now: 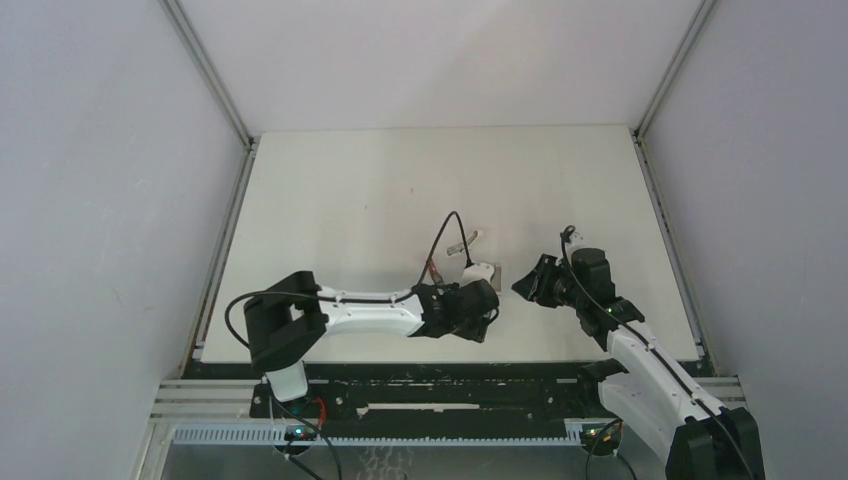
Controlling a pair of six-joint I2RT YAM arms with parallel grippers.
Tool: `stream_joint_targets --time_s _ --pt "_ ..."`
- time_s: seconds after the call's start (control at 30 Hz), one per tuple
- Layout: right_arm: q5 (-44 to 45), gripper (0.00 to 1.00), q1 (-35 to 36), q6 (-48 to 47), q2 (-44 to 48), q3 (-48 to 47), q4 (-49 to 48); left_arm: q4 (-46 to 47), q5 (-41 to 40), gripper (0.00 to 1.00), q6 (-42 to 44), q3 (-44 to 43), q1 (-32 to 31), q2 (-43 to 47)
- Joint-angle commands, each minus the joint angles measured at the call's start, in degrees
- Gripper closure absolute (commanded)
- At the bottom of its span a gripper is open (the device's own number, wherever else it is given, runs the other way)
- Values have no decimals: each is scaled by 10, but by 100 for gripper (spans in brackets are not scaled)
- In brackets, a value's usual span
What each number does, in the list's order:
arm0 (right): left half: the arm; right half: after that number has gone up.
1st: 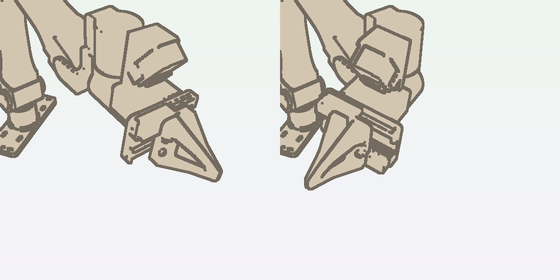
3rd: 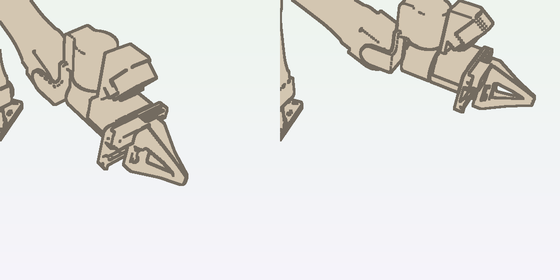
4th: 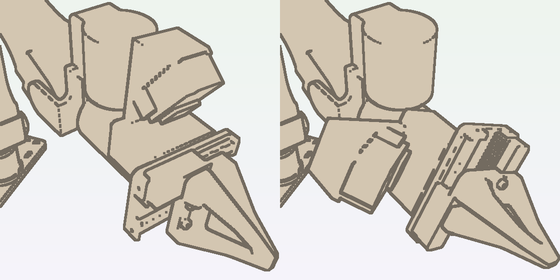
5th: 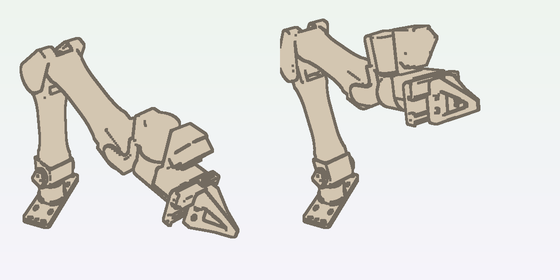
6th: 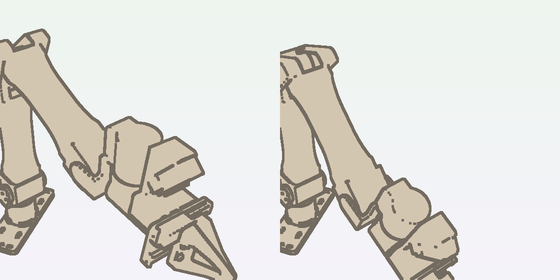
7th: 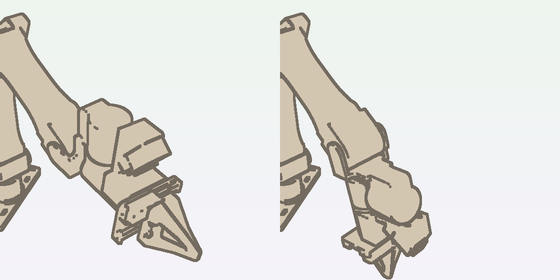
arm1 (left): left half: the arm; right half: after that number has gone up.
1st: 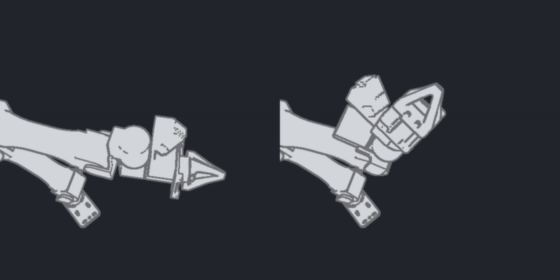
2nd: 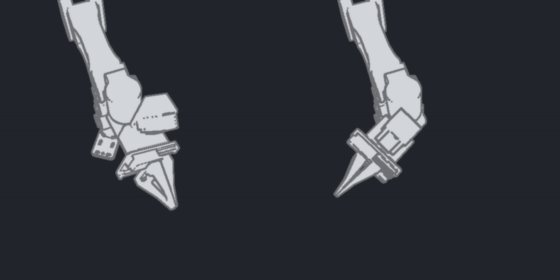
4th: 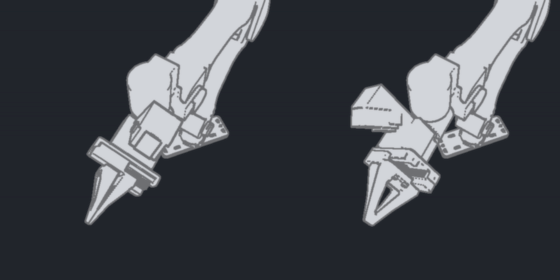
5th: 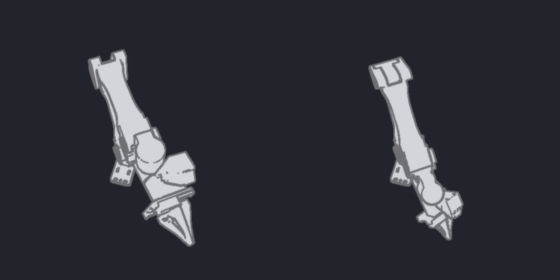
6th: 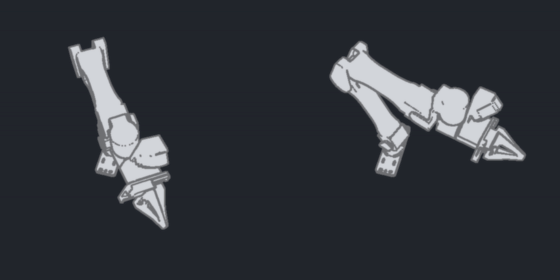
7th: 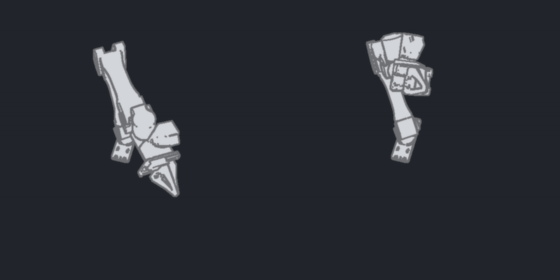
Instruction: Load the staples into the stapler
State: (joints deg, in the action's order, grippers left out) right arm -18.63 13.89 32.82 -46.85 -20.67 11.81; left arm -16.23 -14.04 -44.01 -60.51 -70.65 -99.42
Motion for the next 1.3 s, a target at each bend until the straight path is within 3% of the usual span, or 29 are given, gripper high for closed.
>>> stream_joint_targets --time_s 0.0,1.27 --pt "12 65 -4 3 7 -4 -5 -69 -48 47 -40 -58 -12 -25" --pt "-23 66 -41 -8 14 11 -12 -124 -48 81 -60 -114 -32 -77"
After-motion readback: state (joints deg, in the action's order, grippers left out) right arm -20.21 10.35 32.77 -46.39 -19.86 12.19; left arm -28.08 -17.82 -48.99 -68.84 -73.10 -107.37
